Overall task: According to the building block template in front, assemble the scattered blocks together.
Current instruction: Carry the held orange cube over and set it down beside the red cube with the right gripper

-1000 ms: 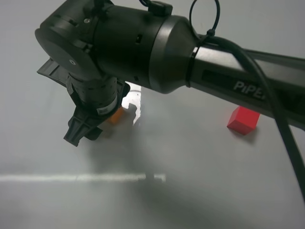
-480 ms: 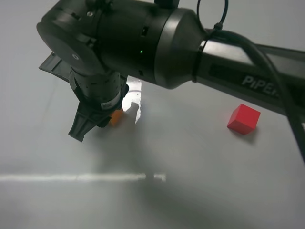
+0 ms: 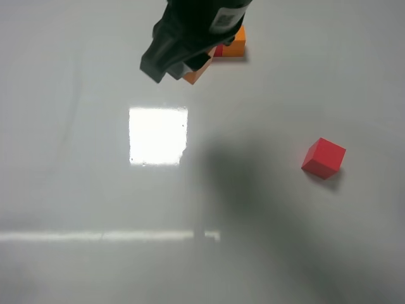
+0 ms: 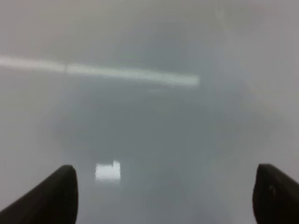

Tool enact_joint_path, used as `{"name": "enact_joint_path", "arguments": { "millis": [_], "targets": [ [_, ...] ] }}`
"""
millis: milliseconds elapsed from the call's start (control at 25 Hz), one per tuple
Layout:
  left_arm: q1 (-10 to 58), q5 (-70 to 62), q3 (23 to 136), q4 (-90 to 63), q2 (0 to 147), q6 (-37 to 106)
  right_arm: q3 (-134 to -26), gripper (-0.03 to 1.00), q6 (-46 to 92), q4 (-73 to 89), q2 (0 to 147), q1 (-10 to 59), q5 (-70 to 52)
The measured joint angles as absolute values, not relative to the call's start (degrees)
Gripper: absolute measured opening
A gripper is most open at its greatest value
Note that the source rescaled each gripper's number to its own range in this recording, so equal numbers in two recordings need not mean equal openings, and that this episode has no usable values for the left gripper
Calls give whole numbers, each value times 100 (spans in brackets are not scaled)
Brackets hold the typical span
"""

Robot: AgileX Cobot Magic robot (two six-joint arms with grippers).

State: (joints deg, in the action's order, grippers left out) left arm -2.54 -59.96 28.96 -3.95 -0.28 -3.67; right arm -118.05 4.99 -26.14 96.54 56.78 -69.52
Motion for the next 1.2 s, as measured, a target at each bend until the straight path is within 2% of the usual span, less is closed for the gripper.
{"name": "enact_joint_path", "arguments": {
  "millis": [200,400,720,960,1200],
  "targets": [
    [-254,-5996,2896,-395,-28,-367,-10671,1,766,-2385,8765,4537,-6967],
    [-254,-5996,2896,-395,-28,-367,-9027,1,837,-2458,7580,3976,-6867],
    [-254,-5996,2896,-395,-28,-367,-7681,1,838,-2713,6456,3933,-6829],
    [-254,-5996,2896,-395,-28,-367,-6896,1,868,-2967,6286,3933,-6852],
    [-254,-5996,2896,-395,-28,-367,-6556,1,990,-2943,6288,3933,-6420]
  ]
}}
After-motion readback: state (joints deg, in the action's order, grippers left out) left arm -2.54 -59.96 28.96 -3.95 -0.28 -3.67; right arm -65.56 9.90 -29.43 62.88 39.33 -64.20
